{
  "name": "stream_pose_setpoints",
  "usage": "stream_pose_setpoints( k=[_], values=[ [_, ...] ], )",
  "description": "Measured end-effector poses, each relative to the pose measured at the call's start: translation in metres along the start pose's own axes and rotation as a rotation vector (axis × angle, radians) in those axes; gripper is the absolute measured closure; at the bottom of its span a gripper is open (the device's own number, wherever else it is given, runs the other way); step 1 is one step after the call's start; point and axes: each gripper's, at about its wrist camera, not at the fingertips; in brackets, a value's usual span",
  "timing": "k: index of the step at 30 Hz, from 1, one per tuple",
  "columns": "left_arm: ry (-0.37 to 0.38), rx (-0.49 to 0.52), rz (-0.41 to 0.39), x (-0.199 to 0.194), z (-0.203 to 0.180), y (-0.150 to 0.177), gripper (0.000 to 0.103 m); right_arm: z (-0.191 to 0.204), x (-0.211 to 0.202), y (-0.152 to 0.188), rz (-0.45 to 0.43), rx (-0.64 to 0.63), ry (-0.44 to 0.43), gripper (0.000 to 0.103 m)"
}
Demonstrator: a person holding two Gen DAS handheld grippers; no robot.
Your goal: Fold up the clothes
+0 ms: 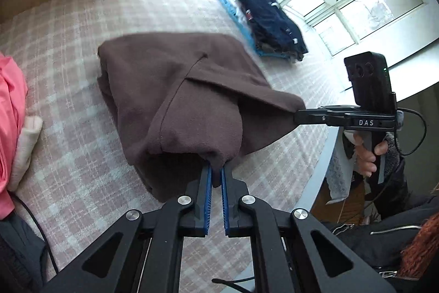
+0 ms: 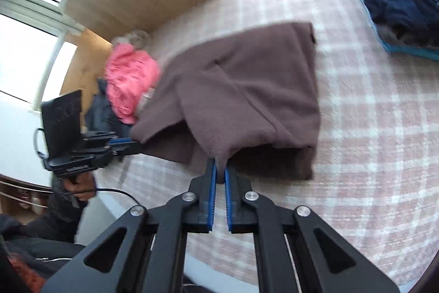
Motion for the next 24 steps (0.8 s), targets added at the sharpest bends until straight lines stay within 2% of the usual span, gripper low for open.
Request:
stream_pose_setpoints(
  k=[2, 3, 5, 8, 10, 12, 13, 15, 18, 19, 21, 24],
  values=[
    [-0.042, -0.019, 0.073, 0.023, 0.013, 0.015, 0.097, -0.004, 0.026, 0.013, 0.079, -0.017, 0.049, 0.096],
    [-0.063, -0.025, 0.106, 0.03, 0.018, 0.022, 0.101, -0.006, 0.031, 0.02, 0.115, -0.03, 0.072, 0.096],
    [-0.068, -0.013, 0.132, 0.028, 0.017, 0.031, 0.1, -0.007, 0.031, 0.031, 0.16, -0.04, 0.08, 0.096],
    [-0.091, 0.065, 0.078, 0.002, 0.0, 0.022, 0.1, 0.003, 0.0, 0.022, 0.067, -0.064, 0.017, 0.096],
    [-0.122, 0.143, -0.002, -0.013, -0.015, 0.01, 0.1, 0.012, -0.008, 0.009, -0.023, -0.117, 0.036, 0.096],
    [-0.121, 0.221, -0.083, -0.015, -0.028, -0.006, 0.1, 0.021, -0.013, -0.004, -0.109, -0.173, 0.065, 0.096],
    [-0.12, 0.237, -0.09, -0.01, -0.028, -0.01, 0.097, 0.026, -0.015, -0.011, -0.153, -0.201, 0.079, 0.096],
    [-0.128, 0.241, -0.061, 0.007, -0.02, -0.012, 0.093, 0.027, -0.002, -0.017, -0.158, -0.225, 0.094, 0.096],
    [-0.148, 0.225, 0.011, 0.026, 0.002, -0.003, 0.092, 0.015, 0.036, -0.018, -0.033, -0.28, 0.184, 0.096],
    [-0.13, 0.204, 0.027, 0.026, 0.009, 0.002, 0.093, 0.012, 0.039, -0.018, -0.02, -0.276, 0.18, 0.096],
    [-0.119, 0.182, 0.045, 0.011, 0.013, 0.007, 0.096, 0.013, 0.025, -0.022, -0.038, -0.258, 0.154, 0.096],
    [-0.138, 0.201, 0.017, -0.009, 0.01, 0.01, 0.096, 0.024, 0.006, -0.03, -0.081, -0.266, 0.119, 0.094]
  ],
)
Point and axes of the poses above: each gripper's, at about its wrist camera, not at the fingertips, and x roughly the way its jaws point, z to its left, y to its underside, and after that the axes turned 10 degrees about -z, right-handed
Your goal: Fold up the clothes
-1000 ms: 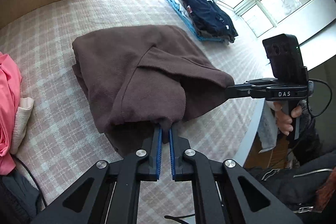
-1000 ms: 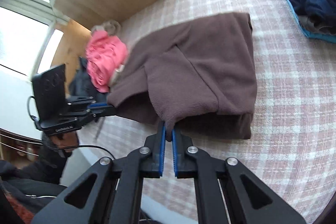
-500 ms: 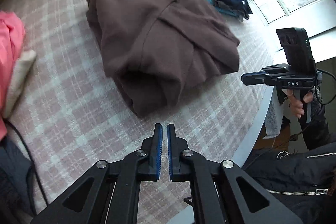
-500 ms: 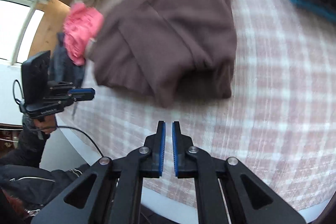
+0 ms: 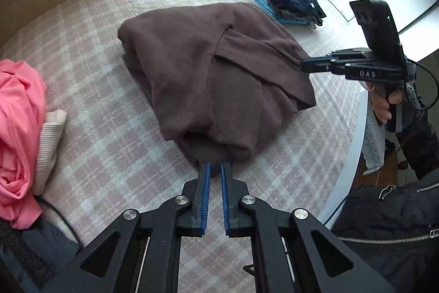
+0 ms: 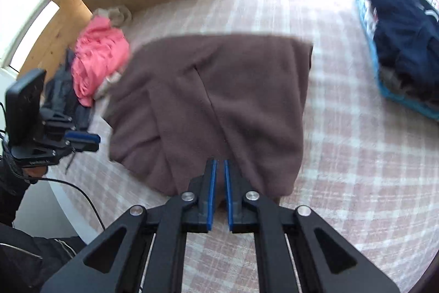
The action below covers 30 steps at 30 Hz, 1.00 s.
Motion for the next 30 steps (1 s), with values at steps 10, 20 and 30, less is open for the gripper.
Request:
stream_pose_setpoints(
  k=[10, 20, 30],
  values=[
    [-0.04, 0.117, 0.004, 0.031, -0.015, 0.0, 0.096, 0.087, 0.05, -0.004, 0.099, -0.137, -0.131, 0.093],
    [0.069, 0.177, 0.001, 0.007, -0.031, 0.008, 0.09, 0.111, 0.06, -0.012, 0.132, -0.151, -0.227, 0.093],
    [-0.079, 0.03, -0.201, -0.004, 0.032, -0.034, 0.091, 0.102, 0.087, -0.006, 0.199, -0.066, -0.237, 0.093]
  ],
)
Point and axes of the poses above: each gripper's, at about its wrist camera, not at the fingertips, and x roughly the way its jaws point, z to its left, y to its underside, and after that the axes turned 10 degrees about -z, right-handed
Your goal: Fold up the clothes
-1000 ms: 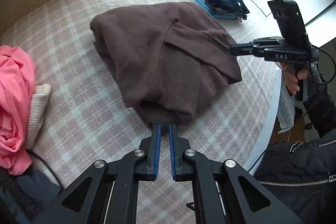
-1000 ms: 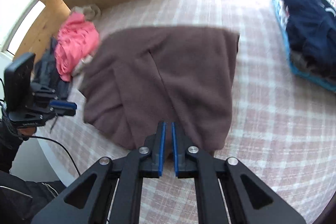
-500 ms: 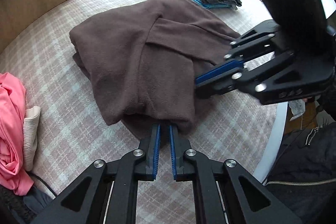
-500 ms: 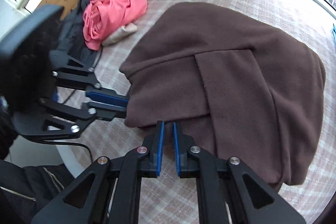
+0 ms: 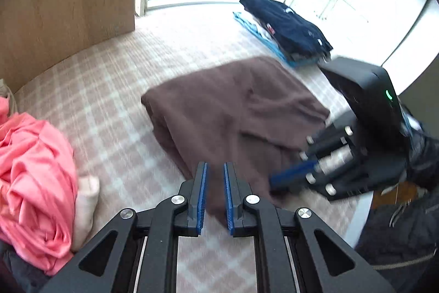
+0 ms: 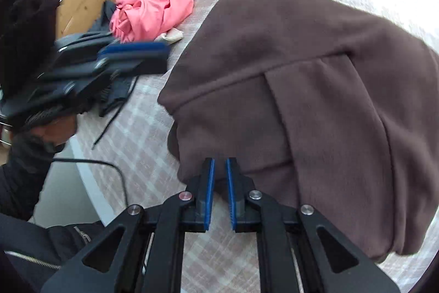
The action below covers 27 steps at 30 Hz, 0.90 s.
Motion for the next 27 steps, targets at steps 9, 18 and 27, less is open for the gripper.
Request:
stream_pose_setpoints(
  k=[9, 18, 27],
  values=[
    [-0.048, -0.156, 0.092, 0.018, 0.02, 0.021, 0.079, -0.06, -0.053, -0.002, -0.108, 0.119, 0.158, 0.073],
    [-0.103, -0.192, 0.075, 0.008, 0.019, -0.011, 0.08, -0.095, -0.121, -0.022, -0.332, 0.169, 0.373, 0.051],
    [-0.072, -0.057, 0.152, 0.052, 0.001, -0.018, 0.079, -0.152, -0.071, -0.073, -0.237, 0.299, 0.158, 0.103]
  ],
)
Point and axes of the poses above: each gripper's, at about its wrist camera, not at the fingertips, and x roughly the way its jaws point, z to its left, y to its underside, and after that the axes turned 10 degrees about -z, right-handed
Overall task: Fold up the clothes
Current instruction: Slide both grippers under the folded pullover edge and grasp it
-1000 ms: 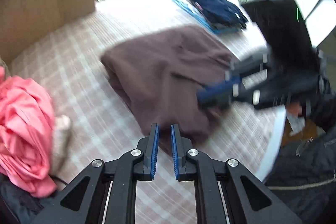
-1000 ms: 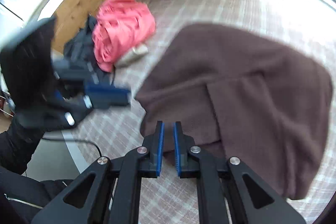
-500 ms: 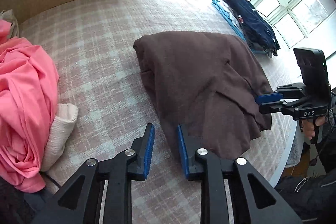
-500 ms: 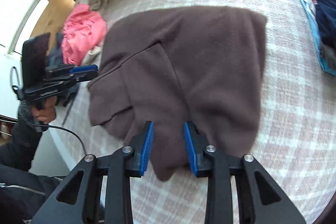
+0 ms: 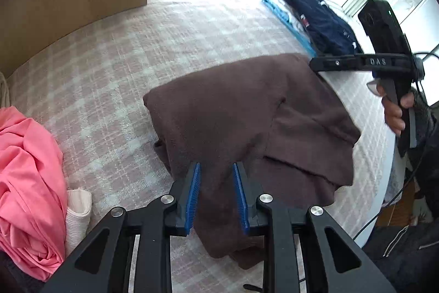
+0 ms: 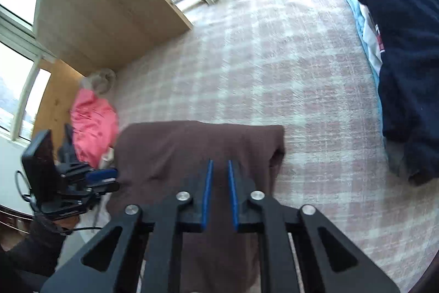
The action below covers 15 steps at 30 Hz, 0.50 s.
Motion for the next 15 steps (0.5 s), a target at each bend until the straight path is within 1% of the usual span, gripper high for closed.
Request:
stream_pose_setpoints(
  k=[1, 2, 4, 5, 6, 7, 8, 9, 11, 13, 15],
  values=[
    [0.005, 0.003, -0.003, 0.003, 0.002, 0.003, 0.079, -0.007, 0.01, 0.002, 0.027, 0.011, 0.016, 0.103],
    [0.011, 0.002, -0.006, 0.003, 0.004, 0.005, 0.079, -0.01, 0.007, 0.001, 0.018, 0.021, 0.011, 0.103],
    [0.021, -0.034, -0.014, -0.006, 0.009, 0.004, 0.08, -0.01, -0.014, -0.003, -0.036, 0.042, -0.021, 0.098],
    [0.016, -0.052, -0.025, -0.012, 0.013, 0.003, 0.079, -0.008, -0.028, -0.004, -0.083, 0.043, -0.018, 0.095],
    [0.003, -0.069, -0.042, -0.019, 0.017, 0.003, 0.079, -0.004, -0.041, -0.004, -0.132, 0.04, 0.005, 0.084],
    [-0.01, -0.086, -0.058, -0.026, 0.021, 0.003, 0.076, 0.001, -0.05, -0.003, -0.159, 0.026, 0.04, 0.074],
    [-0.002, -0.118, -0.061, -0.031, 0.027, 0.003, 0.074, 0.003, -0.054, 0.0, -0.165, -0.003, 0.079, 0.056],
    [0.021, -0.16, -0.055, -0.033, 0.034, 0.004, 0.072, 0.007, -0.049, 0.004, -0.157, -0.046, 0.122, 0.05],
    [0.024, -0.2, -0.022, -0.029, 0.042, 0.006, 0.072, 0.014, -0.038, 0.019, -0.108, -0.138, 0.209, 0.05],
    [0.004, -0.192, 0.008, -0.024, 0.04, 0.008, 0.072, 0.015, -0.031, 0.031, -0.065, -0.18, 0.223, 0.05],
    [0.013, -0.189, 0.023, -0.018, 0.035, 0.007, 0.071, 0.015, -0.024, 0.039, -0.035, -0.193, 0.214, 0.05]
  ],
)
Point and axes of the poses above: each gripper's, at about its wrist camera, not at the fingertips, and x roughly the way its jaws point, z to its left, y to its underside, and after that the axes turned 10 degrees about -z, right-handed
